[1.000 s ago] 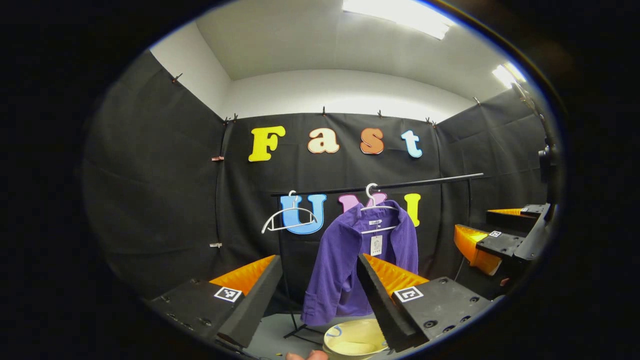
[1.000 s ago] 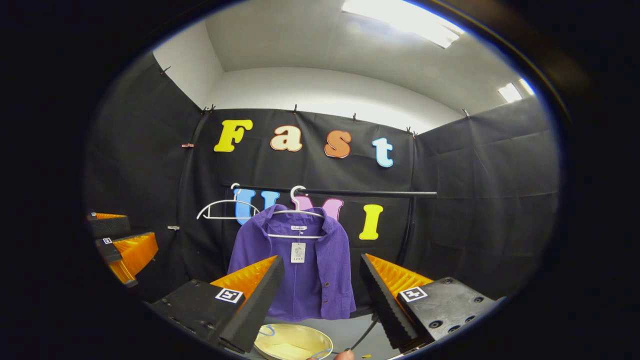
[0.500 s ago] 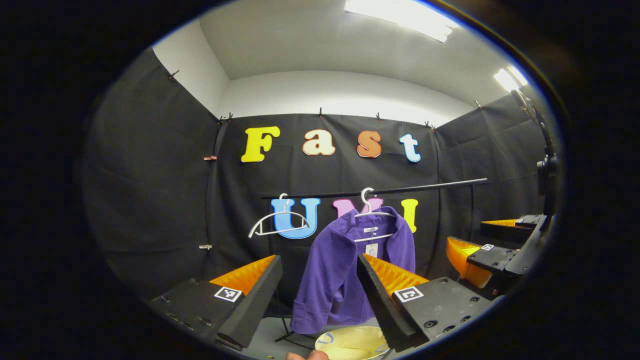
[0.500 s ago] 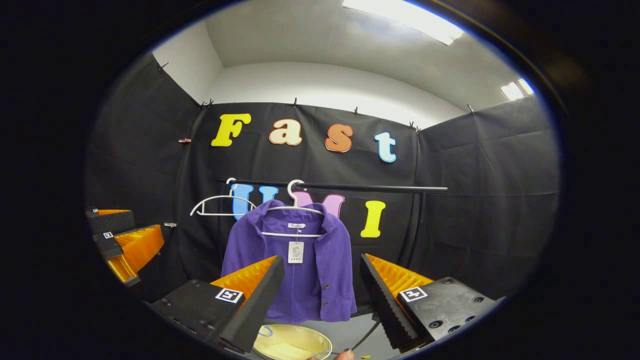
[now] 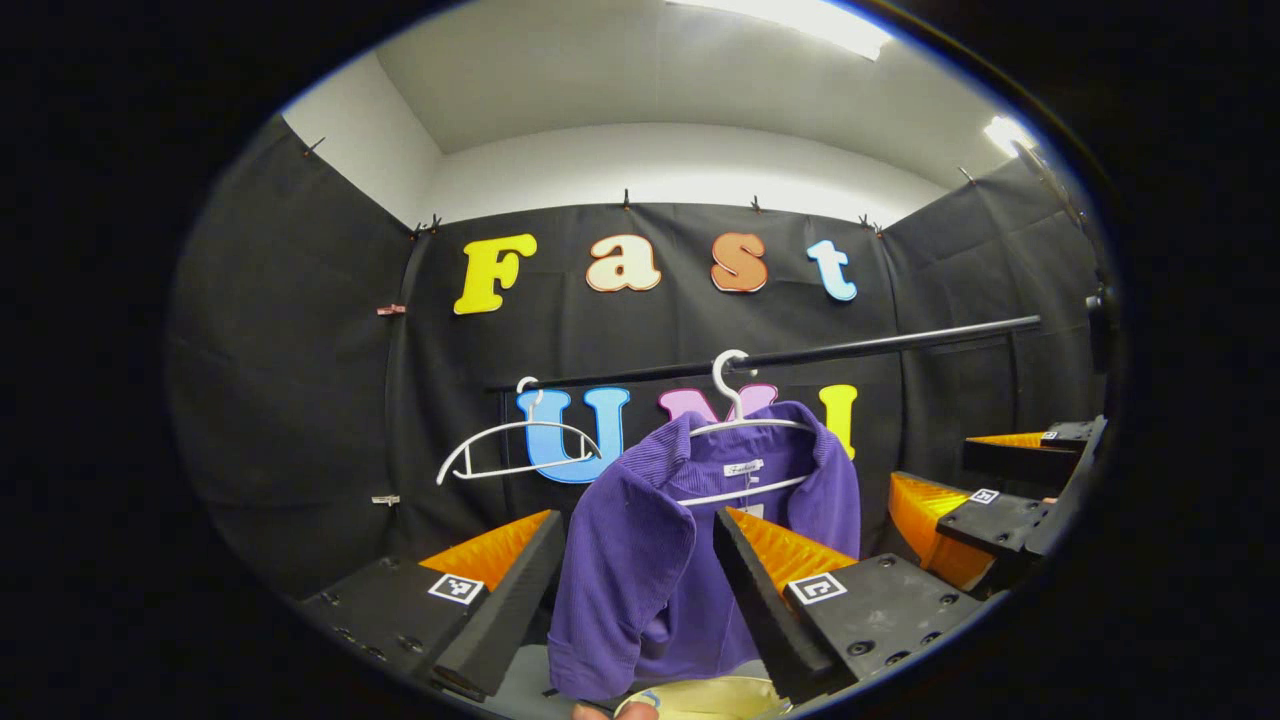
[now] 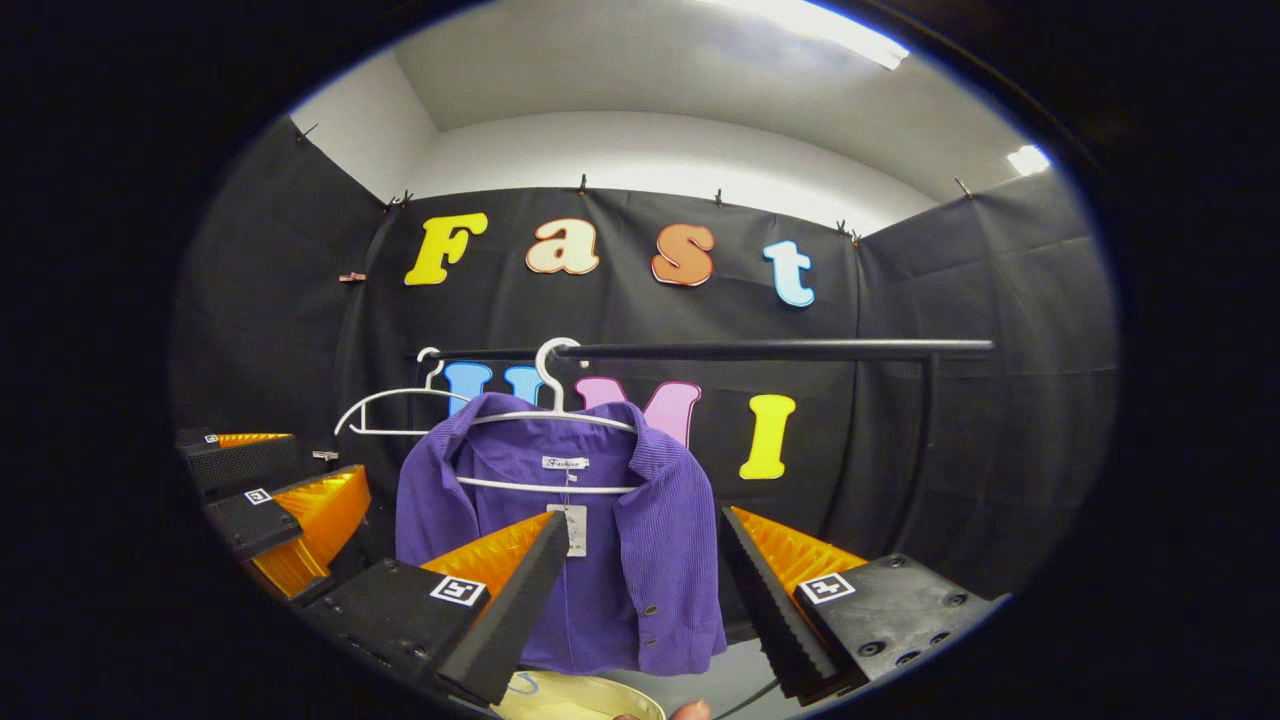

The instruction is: Grasp the clothes on the hanger with both hands and then place them into the laundry hamper below.

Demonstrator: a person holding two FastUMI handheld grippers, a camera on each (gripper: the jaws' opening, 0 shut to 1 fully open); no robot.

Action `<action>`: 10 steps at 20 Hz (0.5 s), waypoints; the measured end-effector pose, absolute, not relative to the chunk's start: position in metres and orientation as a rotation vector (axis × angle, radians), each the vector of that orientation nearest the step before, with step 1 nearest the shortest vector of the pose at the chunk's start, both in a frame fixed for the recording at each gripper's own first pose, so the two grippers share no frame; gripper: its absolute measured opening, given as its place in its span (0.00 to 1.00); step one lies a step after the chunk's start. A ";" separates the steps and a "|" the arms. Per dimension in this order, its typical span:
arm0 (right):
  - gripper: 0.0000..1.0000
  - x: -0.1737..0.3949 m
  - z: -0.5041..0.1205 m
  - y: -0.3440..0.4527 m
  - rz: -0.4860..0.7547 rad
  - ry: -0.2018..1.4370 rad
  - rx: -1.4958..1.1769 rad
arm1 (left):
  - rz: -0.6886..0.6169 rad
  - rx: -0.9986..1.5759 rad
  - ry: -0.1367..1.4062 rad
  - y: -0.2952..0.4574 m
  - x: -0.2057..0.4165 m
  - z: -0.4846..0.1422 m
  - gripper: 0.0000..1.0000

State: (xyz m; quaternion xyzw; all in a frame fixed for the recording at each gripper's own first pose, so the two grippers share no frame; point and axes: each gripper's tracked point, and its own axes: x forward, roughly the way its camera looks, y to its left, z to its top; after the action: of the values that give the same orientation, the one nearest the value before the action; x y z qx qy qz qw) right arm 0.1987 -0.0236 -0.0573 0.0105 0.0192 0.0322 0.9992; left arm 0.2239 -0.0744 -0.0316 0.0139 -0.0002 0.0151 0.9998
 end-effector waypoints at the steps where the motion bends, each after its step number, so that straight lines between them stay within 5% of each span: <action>1: 0.98 0.211 -0.063 -0.024 0.072 0.042 0.022 | 0.032 0.031 0.011 -0.079 0.239 -0.039 0.95; 7: 0.98 0.269 -0.093 -0.025 0.109 0.061 0.027 | 0.069 -0.003 0.060 -0.086 0.322 -0.078 0.94; 10: 0.98 0.297 -0.103 -0.015 0.134 0.053 0.042 | 0.093 0.018 0.087 -0.082 0.355 -0.099 0.86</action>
State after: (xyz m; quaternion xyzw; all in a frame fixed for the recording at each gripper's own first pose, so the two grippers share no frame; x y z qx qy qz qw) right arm 0.2974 -0.0155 -0.1027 0.0212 0.0265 0.0667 0.9972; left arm 0.3549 -0.0819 -0.0991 0.0091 0.0434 0.0464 0.9979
